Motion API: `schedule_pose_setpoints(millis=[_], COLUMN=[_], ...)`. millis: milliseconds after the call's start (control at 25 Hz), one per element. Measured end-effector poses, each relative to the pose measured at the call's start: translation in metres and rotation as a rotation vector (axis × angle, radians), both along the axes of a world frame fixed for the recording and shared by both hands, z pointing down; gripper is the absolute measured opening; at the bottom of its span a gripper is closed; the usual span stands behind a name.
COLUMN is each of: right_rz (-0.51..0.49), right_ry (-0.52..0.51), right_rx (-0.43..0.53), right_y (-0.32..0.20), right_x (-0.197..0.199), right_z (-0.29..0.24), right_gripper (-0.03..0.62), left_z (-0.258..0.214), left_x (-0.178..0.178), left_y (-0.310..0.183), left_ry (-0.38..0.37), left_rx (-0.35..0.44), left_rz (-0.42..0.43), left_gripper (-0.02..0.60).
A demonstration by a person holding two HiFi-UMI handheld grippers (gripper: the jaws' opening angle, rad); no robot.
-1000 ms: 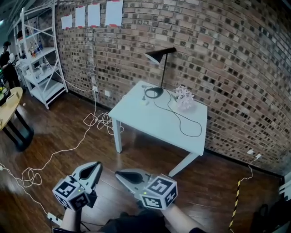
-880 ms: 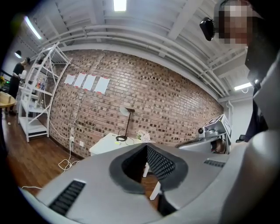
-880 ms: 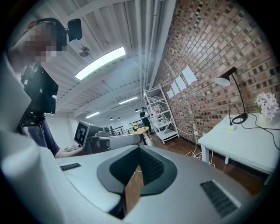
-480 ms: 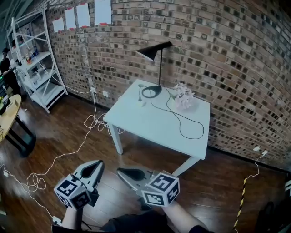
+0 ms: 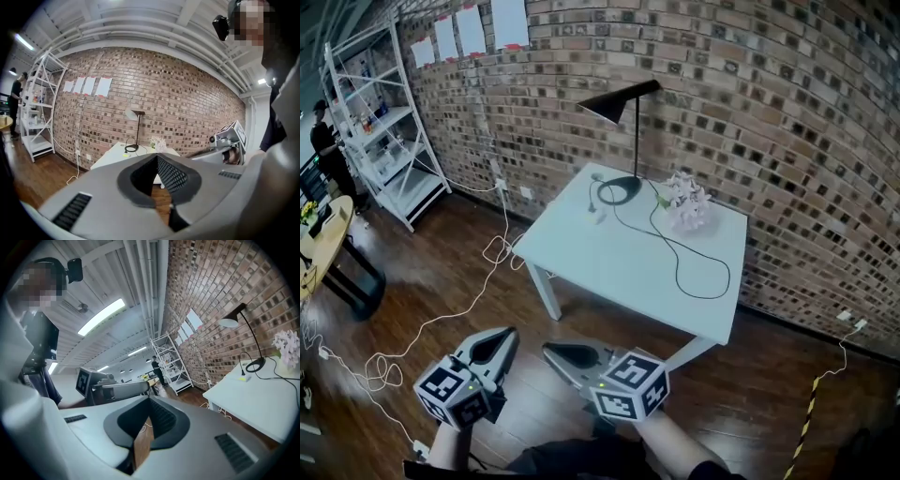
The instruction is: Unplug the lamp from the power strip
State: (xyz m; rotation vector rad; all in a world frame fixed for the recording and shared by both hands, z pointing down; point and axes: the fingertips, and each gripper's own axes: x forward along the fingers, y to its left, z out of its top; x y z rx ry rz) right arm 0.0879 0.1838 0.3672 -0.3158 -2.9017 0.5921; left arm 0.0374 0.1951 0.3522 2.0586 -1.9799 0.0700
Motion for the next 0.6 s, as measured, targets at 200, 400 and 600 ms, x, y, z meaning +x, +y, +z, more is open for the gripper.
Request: schedule_pose_setpoints(millis=[200, 400, 600], right_rz=[-0.03, -0.053, -0.05], right_ry=[-0.023, -0.041, -0.049], right_rx=[-0.018, -0.051, -0.087], right_y=[-0.024, -0.047, -0.066], right_x=[0.004, 0.011, 0.015], right_z=[-0.003, -0.005, 0.0], right_gripper=[-0.009, -0.009, -0.009], left_z=[-0.005, -0.005, -0.004], left_x=[0.004, 0.01, 0.02], left_y=[-0.029, -0.057, -0.077], left_ry=[-0.029, -0.057, -0.077], left_rx=[-0.013, -0.031, -0.074], left_rz=[-0.016, -0.041, -0.023], left_gripper=[-0.002, -0.002, -0.002])
